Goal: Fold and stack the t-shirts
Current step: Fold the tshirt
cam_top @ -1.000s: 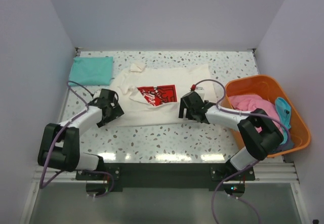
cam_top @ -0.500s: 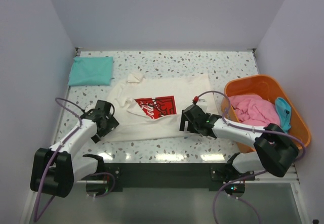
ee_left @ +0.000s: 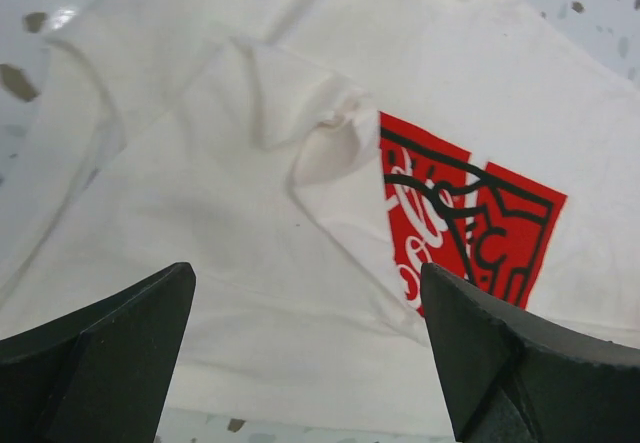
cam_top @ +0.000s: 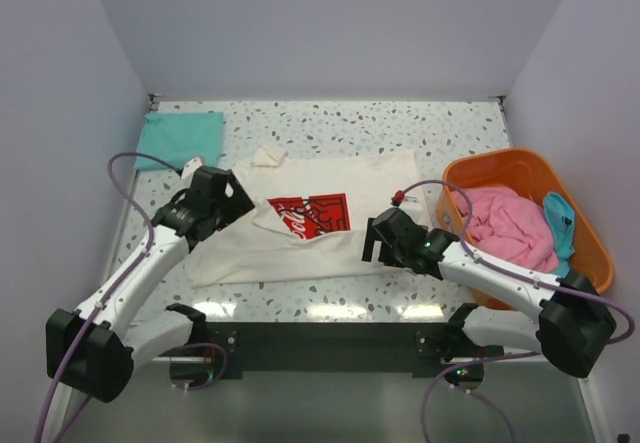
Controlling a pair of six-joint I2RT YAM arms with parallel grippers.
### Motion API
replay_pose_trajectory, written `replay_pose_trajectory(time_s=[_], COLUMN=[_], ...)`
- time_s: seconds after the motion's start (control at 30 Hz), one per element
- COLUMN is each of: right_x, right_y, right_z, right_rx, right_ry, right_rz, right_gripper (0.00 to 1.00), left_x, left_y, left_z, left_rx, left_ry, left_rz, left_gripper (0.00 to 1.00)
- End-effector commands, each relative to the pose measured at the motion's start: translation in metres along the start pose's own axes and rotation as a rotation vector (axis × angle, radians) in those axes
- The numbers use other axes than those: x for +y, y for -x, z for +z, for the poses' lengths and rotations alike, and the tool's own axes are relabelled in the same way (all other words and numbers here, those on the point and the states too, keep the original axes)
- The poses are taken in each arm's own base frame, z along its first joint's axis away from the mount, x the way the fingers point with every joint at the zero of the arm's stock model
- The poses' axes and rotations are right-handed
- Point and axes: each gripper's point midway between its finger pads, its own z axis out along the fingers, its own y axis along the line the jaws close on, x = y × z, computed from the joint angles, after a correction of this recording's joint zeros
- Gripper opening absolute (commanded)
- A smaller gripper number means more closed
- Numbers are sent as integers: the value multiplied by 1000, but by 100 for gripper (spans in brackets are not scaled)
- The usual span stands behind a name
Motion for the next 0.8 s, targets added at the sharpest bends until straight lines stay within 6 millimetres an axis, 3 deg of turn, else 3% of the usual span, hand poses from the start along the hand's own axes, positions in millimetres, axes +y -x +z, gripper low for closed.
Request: replay_pose_trajectory(time_s=[0.0, 0.13, 0.3, 0.57, 0.77], right_x=[10, 10, 5, -1, -4], right_y=[25, 25, 20, 8, 6], right_z=[-8, 1, 13, 25, 27], right_rx=[-77, -71, -57, -21, -17], right_ry=[3, -28, -78, -119, -135], right_rz=[21, 5, 3, 14, 17], right_gripper=[99, 99, 99, 99, 99], left_x=[-61, -77, -95, -91, -97], left_y=[0, -6, -10, -25, -20], left_z=[10, 42, 61, 91, 110], left_rx=[29, 67, 88, 124, 111], left_ry=[-222, -213, -257, -207, -177], left_rz=[75, 110, 141, 170, 202], left_gripper=[100, 100, 100, 100, 100])
